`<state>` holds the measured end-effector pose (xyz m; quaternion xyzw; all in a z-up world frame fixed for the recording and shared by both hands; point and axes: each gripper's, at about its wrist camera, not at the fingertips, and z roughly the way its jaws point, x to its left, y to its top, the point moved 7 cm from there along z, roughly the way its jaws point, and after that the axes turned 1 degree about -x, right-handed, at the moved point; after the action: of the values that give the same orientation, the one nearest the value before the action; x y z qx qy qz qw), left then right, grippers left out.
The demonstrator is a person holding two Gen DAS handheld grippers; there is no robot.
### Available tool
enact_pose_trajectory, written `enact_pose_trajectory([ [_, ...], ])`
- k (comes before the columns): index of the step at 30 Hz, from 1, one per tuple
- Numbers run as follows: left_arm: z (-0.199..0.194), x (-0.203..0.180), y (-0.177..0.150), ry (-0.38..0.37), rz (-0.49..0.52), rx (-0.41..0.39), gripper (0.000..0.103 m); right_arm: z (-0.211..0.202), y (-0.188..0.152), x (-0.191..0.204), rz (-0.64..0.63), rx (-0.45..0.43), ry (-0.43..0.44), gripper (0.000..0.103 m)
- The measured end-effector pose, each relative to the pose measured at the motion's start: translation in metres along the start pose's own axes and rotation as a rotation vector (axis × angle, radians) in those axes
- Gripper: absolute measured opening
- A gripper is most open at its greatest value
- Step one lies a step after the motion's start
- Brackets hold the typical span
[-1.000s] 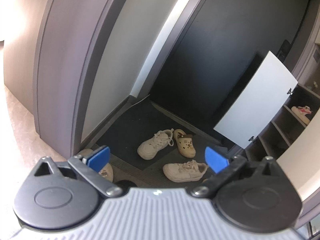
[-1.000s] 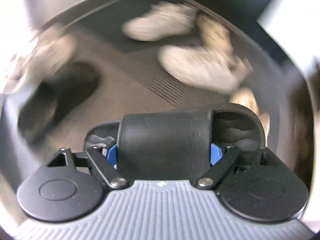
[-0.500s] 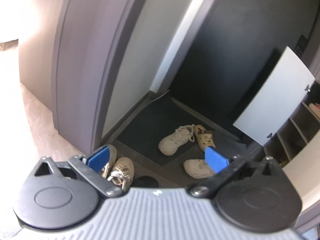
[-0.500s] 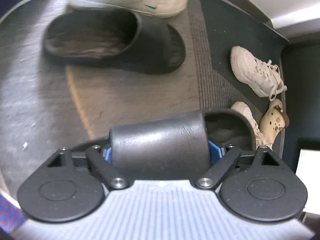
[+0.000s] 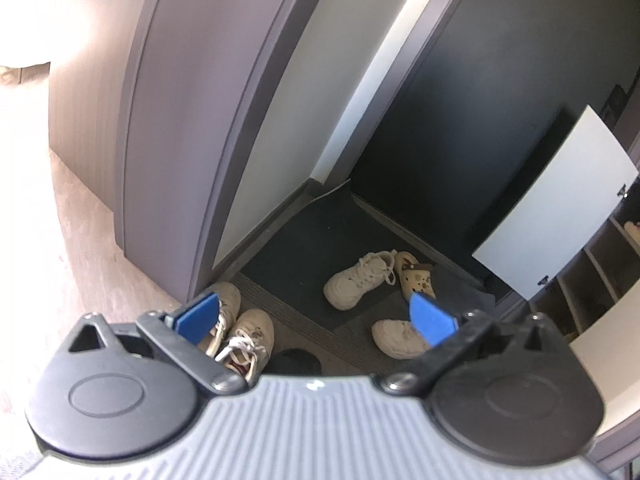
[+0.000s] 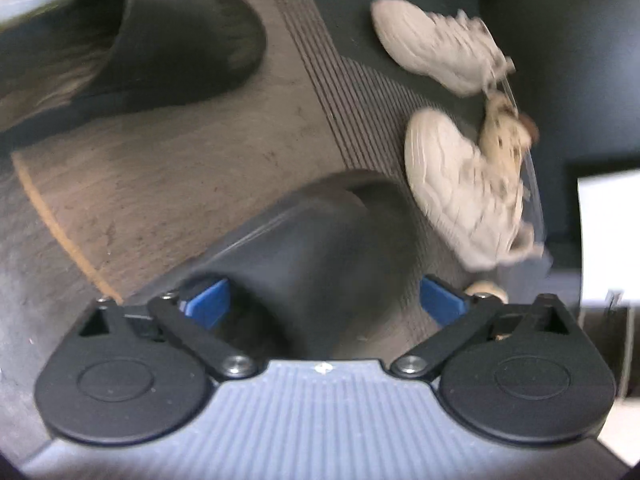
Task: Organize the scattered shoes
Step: 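Lower the black slide beside the other black slide and open the right gripper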
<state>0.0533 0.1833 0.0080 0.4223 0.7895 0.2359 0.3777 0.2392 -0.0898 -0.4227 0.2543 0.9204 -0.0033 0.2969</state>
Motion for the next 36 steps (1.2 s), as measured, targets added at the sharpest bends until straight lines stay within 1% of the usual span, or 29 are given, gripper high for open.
enact_pose_trajectory([
  [1,-0.002,0.001,0.0,0.0,-0.003,-0.005,0.103,0.001,-0.004,0.001,0.036,0.001,0.002,0.103],
  [2,-0.004,0.001,0.0,0.001,-0.006,-0.012,0.103,0.002,-0.01,0.0,0.106,-0.002,0.014,0.103],
  [3,-0.006,0.0,0.0,-0.003,-0.01,-0.02,0.103,0.001,-0.018,-0.001,0.233,-0.016,0.043,0.103],
  [4,-0.009,-0.001,0.0,-0.01,-0.013,-0.027,0.103,0.0,-0.022,-0.002,0.33,-0.033,0.065,0.103],
  [5,-0.011,-0.003,0.0,-0.017,-0.017,-0.034,0.103,-0.005,-0.033,-0.005,0.552,-0.092,0.113,0.103],
  [7,-0.013,-0.006,-0.002,-0.03,-0.017,-0.031,0.103,-0.007,-0.066,-0.003,1.008,-0.161,0.178,0.103],
  [8,-0.013,-0.007,-0.004,-0.036,-0.014,-0.026,0.103,-0.007,-0.076,0.0,1.103,-0.161,0.184,0.103],
  [9,-0.012,-0.01,-0.006,-0.043,-0.007,-0.013,0.103,-0.005,-0.09,0.012,1.195,-0.124,0.17,0.103],
  [10,-0.011,-0.013,-0.009,-0.051,0.0,0.003,0.103,-0.006,-0.101,0.025,1.233,-0.106,0.146,0.103],
  [11,-0.009,-0.016,-0.012,-0.059,0.008,0.019,0.103,-0.008,-0.107,0.036,1.242,-0.101,0.12,0.103],
  [12,-0.008,-0.019,-0.015,-0.066,0.013,0.032,0.103,-0.015,-0.112,0.053,1.216,-0.129,0.08,0.103],
  [13,-0.006,-0.021,-0.018,-0.073,0.018,0.044,0.103,-0.019,-0.112,0.063,1.195,-0.157,0.064,0.103],
  [14,-0.006,-0.023,-0.021,-0.076,0.022,0.05,0.103,-0.022,-0.111,0.069,1.182,-0.179,0.059,0.103],
  [16,-0.004,-0.027,-0.025,-0.084,0.032,0.059,0.103,-0.029,-0.101,0.08,1.156,-0.268,0.04,0.103],
  [17,-0.004,-0.029,-0.026,-0.085,0.037,0.06,0.103,-0.03,-0.099,0.08,1.147,-0.283,0.027,0.103],
  [20,-0.001,-0.032,-0.029,-0.079,0.041,0.054,0.103,-0.031,-0.091,0.075,1.1,-0.277,-0.041,0.103],
  [21,-0.001,-0.032,-0.029,-0.073,0.037,0.048,0.103,-0.031,-0.09,0.073,1.105,-0.288,-0.053,0.103],
  [24,0.0,-0.028,-0.029,-0.043,0.017,0.034,0.103,-0.031,-0.091,0.071,1.125,-0.292,-0.073,0.103],
  [29,0.01,-0.031,-0.034,-0.02,0.012,0.057,0.103,-0.018,-0.089,0.071,1.105,-0.275,-0.083,0.103],
  [31,0.016,-0.035,-0.039,-0.024,0.021,0.077,0.103,-0.011,-0.083,0.061,1.093,-0.297,-0.095,0.103],
  [33,0.019,-0.035,-0.04,-0.026,0.025,0.078,0.103,-0.004,-0.08,0.048,1.085,-0.307,-0.12,0.103],
  [36,0.022,-0.038,-0.042,-0.017,0.042,0.067,0.103,0.009,-0.082,0.031,1.103,-0.282,-0.132,0.103],
])
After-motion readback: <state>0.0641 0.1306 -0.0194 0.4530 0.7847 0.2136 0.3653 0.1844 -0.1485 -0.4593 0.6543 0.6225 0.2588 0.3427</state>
